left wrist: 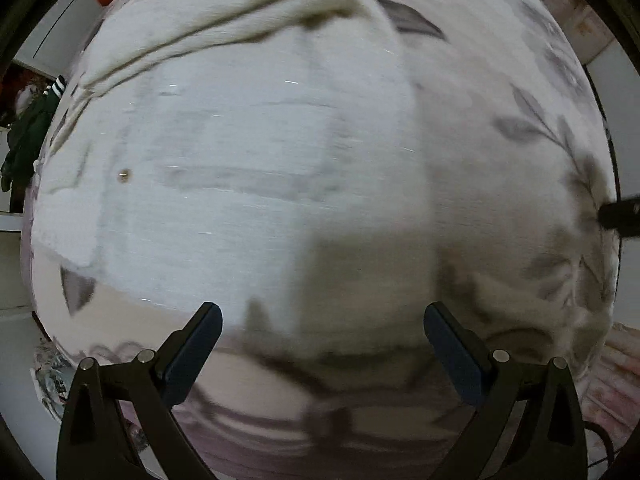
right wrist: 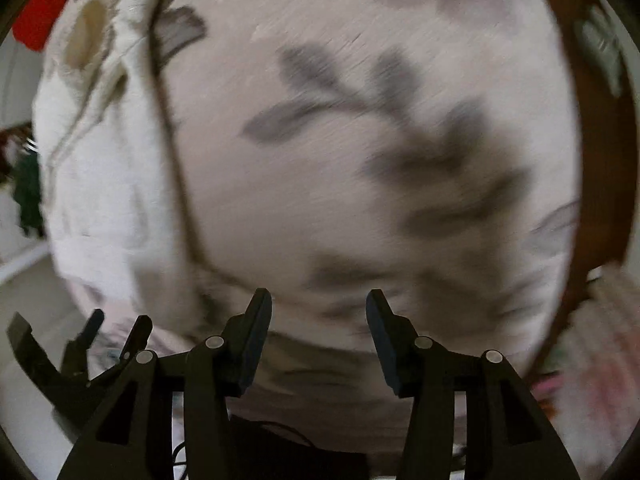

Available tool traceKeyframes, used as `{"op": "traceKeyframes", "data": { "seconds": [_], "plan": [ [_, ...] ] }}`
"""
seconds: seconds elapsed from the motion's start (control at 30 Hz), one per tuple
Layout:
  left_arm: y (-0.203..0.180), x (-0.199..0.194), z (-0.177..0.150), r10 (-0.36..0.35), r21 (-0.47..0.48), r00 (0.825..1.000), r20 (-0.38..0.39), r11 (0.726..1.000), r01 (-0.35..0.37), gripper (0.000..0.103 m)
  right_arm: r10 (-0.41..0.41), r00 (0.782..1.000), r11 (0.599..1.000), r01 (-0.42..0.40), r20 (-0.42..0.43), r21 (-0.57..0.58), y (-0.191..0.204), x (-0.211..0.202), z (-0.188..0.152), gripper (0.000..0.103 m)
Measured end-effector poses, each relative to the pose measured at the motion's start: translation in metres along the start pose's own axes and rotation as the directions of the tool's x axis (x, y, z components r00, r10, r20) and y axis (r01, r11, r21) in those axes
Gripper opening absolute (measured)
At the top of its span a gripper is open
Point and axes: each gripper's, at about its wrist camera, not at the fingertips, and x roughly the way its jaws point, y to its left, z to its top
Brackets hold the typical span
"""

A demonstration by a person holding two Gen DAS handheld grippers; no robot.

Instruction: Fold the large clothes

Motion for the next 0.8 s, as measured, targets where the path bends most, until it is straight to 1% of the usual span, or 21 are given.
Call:
{"op": "traceKeyframes", "data": {
  "seconds": [0.03,0.07,0.1,0.13,0.2,0.23,0.27,0.3,0.33,0.4,0.43,0.47,0.5,0.53,0.57,0.63,0.67,0.7,0.77,0.8],
  "plan": [
    [-0.012,0.004,0.002,0.015,0.001,1.000,0.008,1.000,-0.015,0.103,-0.033,0.999,0.999,0.033,0.006,-0.018,-0.004,-0.005,0.004,0.052],
    [-0.021,0.008,0.003,0.048,0.001,0.999,0.023,0.999,-0.048,0.102,-0.068,0.998,0.997,0.068,0.007,-0.038,-0.005,-0.008,0.008,0.052],
    [-0.026,0.011,0.004,0.085,0.001,0.996,0.038,0.996,-0.085,0.082,-0.082,0.997,0.995,0.082,0.006,-0.051,-0.005,-0.010,0.012,0.052],
    [-0.031,0.016,0.005,0.149,-0.004,0.987,0.058,0.989,-0.149,0.056,-0.085,0.996,0.994,0.085,0.003,-0.061,-0.006,-0.012,0.016,0.052],
    [-0.030,0.023,0.007,0.185,-0.049,0.981,0.060,0.982,-0.182,0.039,-0.077,0.997,0.994,0.076,-0.008,-0.078,-0.003,-0.015,0.024,0.052],
    [-0.029,0.023,0.008,0.220,-0.079,0.973,0.069,0.974,-0.214,0.029,-0.065,0.998,0.994,0.063,-0.012,-0.089,-0.002,-0.016,0.029,0.052],
    [-0.029,0.021,0.009,0.255,-0.101,0.964,0.072,0.964,-0.247,0.025,-0.048,0.999,0.994,0.047,-0.011,-0.100,0.004,-0.017,0.033,0.052],
    [-0.027,0.019,0.010,0.271,-0.117,0.960,0.072,0.958,-0.262,0.021,-0.024,1.000,0.994,0.024,-0.005,-0.110,0.026,-0.012,0.040,0.055],
    [-0.026,0.014,0.011,0.295,-0.144,0.953,0.075,0.949,-0.282,0.019,0.001,1.000,0.993,-0.002,-0.002,-0.121,0.029,-0.013,0.046,0.059],
    [-0.022,0.007,0.012,0.349,-0.190,0.933,0.089,0.925,-0.328,0.017,0.100,0.995,0.986,-0.099,0.000,-0.137,0.037,-0.012,0.060,0.059],
    [-0.021,0.003,0.013,0.370,-0.208,0.924,0.095,0.915,-0.345,0.017,0.162,0.987,0.977,-0.161,-0.002,-0.141,0.043,-0.011,0.067,0.059],
    [-0.021,0.001,0.015,0.382,-0.224,0.919,0.098,0.908,-0.354,0.017,0.229,0.973,0.962,-0.228,-0.007,-0.148,0.045,-0.010,0.076,0.059],
    [-0.018,0.000,0.017,0.399,-0.239,0.912,0.098,0.899,-0.367,0.016,0.319,0.947,0.935,-0.319,-0.026,-0.151,0.047,-0.007,0.089,0.059],
    [-0.014,0.000,0.019,0.410,-0.246,0.907,0.096,0.893,-0.377,0.016,0.390,0.919,0.908,-0.393,-0.049,-0.142,0.048,-0.003,0.100,0.059],
    [-0.009,0.000,0.022,0.410,-0.255,0.908,0.088,0.890,-0.378,0.016,0.469,0.880,0.872,-0.474,-0.074,-0.121,0.047,0.001,0.111,0.059],
    [-0.006,0.002,0.024,0.410,-0.265,0.909,0.078,0.887,-0.377,0.016,0.622,0.778,0.776,-0.627,-0.090,-0.062,0.049,0.010,0.143,0.060],
    [-0.005,0.003,0.025,0.409,-0.269,0.909,0.074,0.886,-0.377,0.016,0.661,0.745,0.744,-0.666,-0.090,-0.046,0.052,0.014,0.154,0.060],
    [-0.006,0.003,0.026,0.407,-0.272,0.911,0.071,0.886,-0.375,0.016,0.696,0.714,0.714,-0.699,-0.078,-0.029,0.056,0.020,0.169,0.063],
    [-0.001,0.003,0.028,0.397,-0.272,0.915,0.069,0.890,-0.366,0.016,0.729,0.683,0.683,-0.730,-0.036,-0.018,0.062,0.026,0.196,0.068],
    [0.000,0.003,0.027,0.394,-0.268,0.917,0.069,0.892,-0.363,0.016,0.754,0.656,0.656,-0.755,-0.029,-0.021,0.072,0.027,0.213,0.072]
  ]
}}
